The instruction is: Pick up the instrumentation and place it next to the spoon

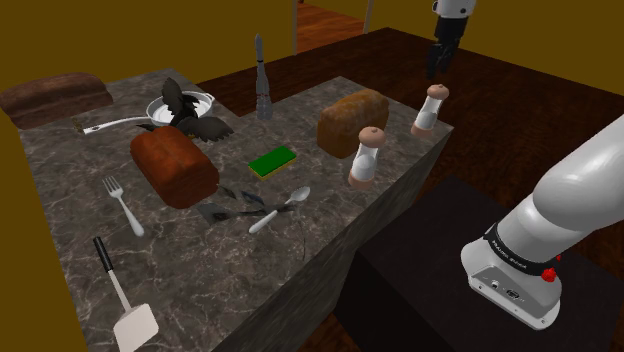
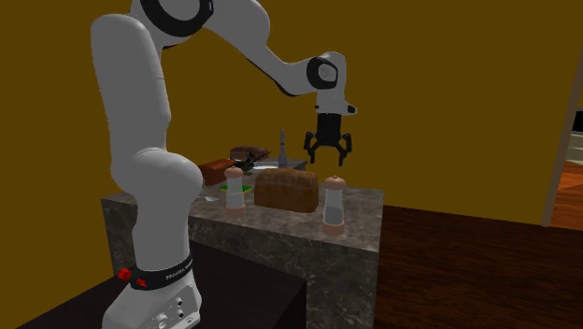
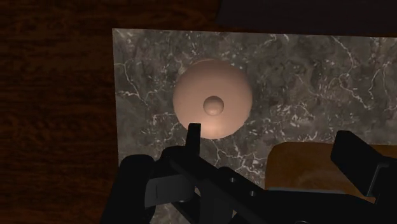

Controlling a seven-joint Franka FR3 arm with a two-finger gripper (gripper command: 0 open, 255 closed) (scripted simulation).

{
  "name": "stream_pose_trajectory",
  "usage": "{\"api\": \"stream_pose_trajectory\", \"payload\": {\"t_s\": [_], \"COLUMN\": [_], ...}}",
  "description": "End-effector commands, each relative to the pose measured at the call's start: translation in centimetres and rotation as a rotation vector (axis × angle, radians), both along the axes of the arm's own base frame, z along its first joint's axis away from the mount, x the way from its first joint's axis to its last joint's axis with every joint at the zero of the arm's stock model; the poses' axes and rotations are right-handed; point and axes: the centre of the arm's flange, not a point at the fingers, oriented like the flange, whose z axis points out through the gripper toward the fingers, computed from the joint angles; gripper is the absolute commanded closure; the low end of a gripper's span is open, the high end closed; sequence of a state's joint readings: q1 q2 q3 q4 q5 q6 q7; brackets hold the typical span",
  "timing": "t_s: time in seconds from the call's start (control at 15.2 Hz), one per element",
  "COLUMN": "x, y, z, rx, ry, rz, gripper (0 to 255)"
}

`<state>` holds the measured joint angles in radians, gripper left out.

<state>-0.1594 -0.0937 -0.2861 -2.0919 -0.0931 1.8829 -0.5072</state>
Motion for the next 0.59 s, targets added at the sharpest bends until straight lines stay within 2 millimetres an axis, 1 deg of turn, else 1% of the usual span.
{"api": "stream_pose_trajectory", "payload": {"t_s": [0.0, 0.07, 0.13, 0.53], "x": [1.0, 1.5, 1.5, 1.0], "y": [-2.1, -3.1, -3.2, -3.2], "z": [-1.3, -2.0, -2.0, -5.2], "rx": [-0.005, -0.007, -0.008, -0.008], "ry": [0.016, 0.025, 0.025, 0.025], "rz": [-0.001, -0.002, -0.002, -0.002], "gripper": [0, 0, 0, 0]}}
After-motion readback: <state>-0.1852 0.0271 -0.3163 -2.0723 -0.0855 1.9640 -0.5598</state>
